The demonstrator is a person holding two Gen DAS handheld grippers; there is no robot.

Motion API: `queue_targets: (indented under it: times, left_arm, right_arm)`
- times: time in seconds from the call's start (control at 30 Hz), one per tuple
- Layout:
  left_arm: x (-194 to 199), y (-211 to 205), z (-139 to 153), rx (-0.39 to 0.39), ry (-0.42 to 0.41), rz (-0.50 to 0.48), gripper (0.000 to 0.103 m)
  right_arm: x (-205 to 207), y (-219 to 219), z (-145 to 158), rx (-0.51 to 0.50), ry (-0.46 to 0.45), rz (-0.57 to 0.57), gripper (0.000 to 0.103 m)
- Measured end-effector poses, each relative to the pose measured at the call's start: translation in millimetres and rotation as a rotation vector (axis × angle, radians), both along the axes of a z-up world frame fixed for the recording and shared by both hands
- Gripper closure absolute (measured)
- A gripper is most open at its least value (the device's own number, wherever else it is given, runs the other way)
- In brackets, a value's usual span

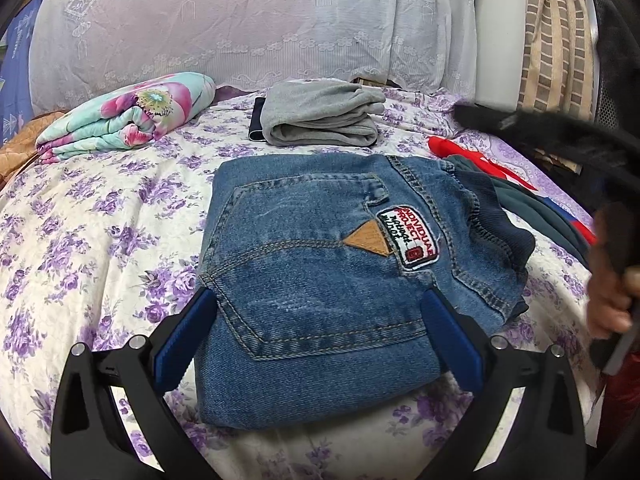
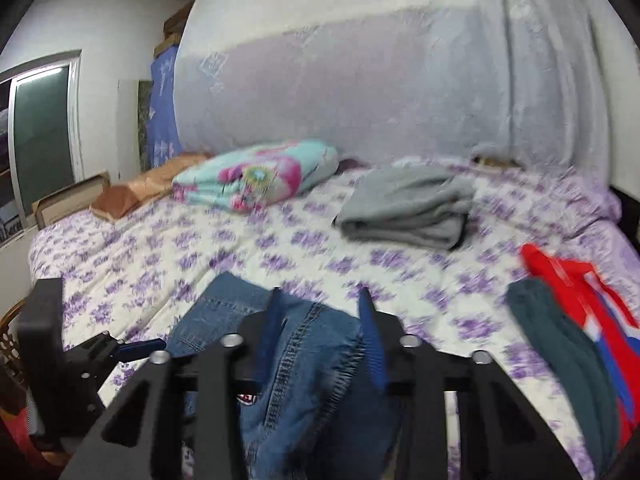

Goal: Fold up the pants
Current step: 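Grasp the folded jeans with the right tool and lift them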

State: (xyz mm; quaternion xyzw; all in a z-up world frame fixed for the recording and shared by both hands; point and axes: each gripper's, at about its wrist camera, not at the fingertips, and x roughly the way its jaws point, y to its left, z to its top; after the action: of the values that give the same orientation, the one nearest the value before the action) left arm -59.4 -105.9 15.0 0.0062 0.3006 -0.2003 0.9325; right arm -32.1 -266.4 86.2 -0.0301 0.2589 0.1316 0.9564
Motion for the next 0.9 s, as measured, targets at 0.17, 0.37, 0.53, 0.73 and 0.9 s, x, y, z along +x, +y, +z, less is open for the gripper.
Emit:
queue_targets:
  times: [0.17, 0.37, 0.53, 0.73, 0.9]
  left_arm:
    - [-1, -3, 0, 0.008, -0.006, -0.004, 0.004]
    - [-3, 2, 2, -0.016, -0.009, 0.001, 0.004]
    - [13, 32, 20, -0.089, 0.003, 0.053, 0.004]
    - [58, 49, 44, -0.151, 0.062, 0.1, 0.004]
    - [82, 14, -1, 0.01, 0.103, 0.032, 0.004]
  right_arm:
    - [19, 1, -47, -0.052, 0.055, -0.027, 0.068]
    - [13, 11, -49, -0.1, 0.021, -0.048, 0.066]
    - [12, 0, -46, -0.054, 0.03, -0.038, 0.066]
    - [13, -1, -46, -0.042, 0.031, -0.032, 0.065]
    - [12, 8, -45, -0.068, 0.031, 0.008, 0.045]
